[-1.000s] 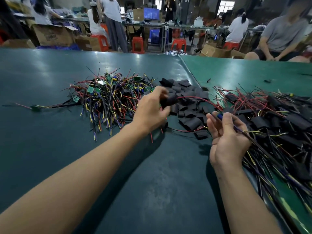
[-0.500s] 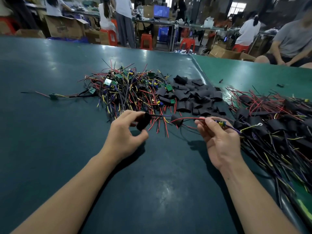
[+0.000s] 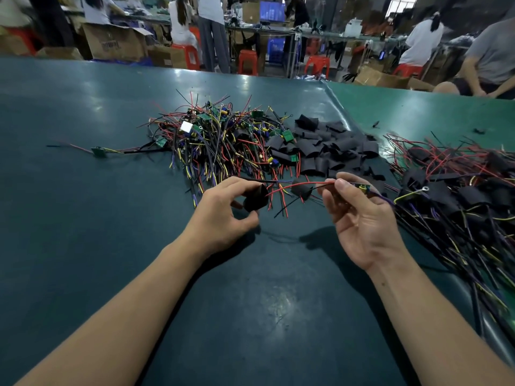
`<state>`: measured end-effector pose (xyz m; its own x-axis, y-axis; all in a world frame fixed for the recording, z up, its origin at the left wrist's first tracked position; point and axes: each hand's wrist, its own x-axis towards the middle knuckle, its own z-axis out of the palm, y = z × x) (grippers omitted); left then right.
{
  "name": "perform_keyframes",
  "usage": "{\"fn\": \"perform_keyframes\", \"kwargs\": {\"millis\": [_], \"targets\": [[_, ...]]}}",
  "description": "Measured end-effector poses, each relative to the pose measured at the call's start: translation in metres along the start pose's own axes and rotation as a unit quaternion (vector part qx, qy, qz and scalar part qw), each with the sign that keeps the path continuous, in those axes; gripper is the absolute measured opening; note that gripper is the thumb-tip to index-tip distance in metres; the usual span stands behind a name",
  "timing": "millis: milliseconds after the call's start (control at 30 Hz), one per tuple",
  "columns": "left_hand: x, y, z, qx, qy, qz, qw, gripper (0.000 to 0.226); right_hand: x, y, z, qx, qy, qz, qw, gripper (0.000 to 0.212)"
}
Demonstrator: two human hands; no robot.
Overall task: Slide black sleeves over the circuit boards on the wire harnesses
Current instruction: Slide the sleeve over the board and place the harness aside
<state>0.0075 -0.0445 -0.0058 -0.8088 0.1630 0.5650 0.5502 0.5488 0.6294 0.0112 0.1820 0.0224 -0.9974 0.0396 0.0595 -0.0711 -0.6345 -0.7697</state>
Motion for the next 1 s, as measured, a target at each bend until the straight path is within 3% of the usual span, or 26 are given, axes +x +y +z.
{"fn": "perform_keyframes", "kwargs": {"millis": [333,1000], "targets": [[-0.0008,0.0023,0.0015,-0.022,-0.033,-0.003,0.999,0.047,0.0009,-0.0007,0.0046,0.042,0.047,-0.019,0.998,0.013],[0.0001,0.0014,0.0015,-0.007,0.022,-0.017,1.000,0.047,0.0037,0.0008,0.0019,-0.009,0.017,-0.018,1.000,0.014]]}}
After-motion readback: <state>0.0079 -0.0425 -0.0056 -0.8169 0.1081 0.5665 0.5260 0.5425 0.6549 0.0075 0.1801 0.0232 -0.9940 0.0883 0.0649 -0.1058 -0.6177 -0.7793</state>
